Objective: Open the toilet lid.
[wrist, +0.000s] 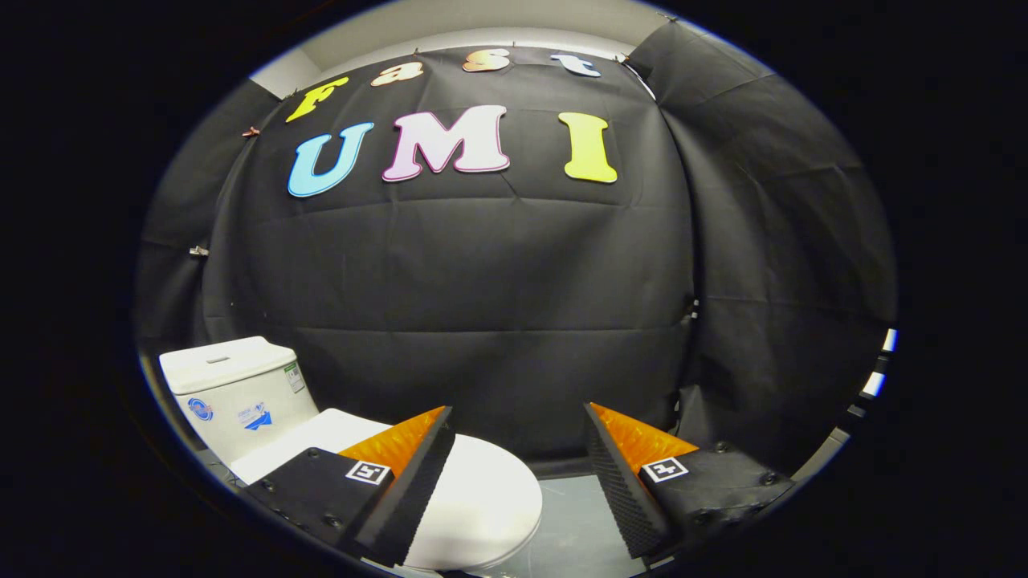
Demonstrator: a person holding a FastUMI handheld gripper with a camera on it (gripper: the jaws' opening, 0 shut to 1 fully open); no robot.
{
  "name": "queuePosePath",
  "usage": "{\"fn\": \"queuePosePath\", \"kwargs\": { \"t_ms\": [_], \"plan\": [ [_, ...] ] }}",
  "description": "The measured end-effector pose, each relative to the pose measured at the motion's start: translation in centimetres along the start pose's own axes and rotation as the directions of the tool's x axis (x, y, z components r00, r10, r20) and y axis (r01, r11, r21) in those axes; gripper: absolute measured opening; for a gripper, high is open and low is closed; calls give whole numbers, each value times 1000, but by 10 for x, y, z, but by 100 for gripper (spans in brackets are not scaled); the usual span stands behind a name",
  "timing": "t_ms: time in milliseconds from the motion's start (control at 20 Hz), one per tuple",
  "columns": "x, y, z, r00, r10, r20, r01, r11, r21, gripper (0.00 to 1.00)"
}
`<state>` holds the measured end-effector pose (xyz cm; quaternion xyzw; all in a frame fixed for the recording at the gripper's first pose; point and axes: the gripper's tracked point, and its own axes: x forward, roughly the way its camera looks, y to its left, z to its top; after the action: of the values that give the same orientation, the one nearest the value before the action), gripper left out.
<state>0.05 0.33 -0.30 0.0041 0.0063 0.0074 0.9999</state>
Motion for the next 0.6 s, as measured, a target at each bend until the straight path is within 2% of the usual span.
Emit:
{"fn": "queuePosePath", "kwargs": {
  "t_ms": [600],
  "plan": [
    [-4, 0, 13, 999, 19, -27, -19, 999, 29, 98]
  ]
}}
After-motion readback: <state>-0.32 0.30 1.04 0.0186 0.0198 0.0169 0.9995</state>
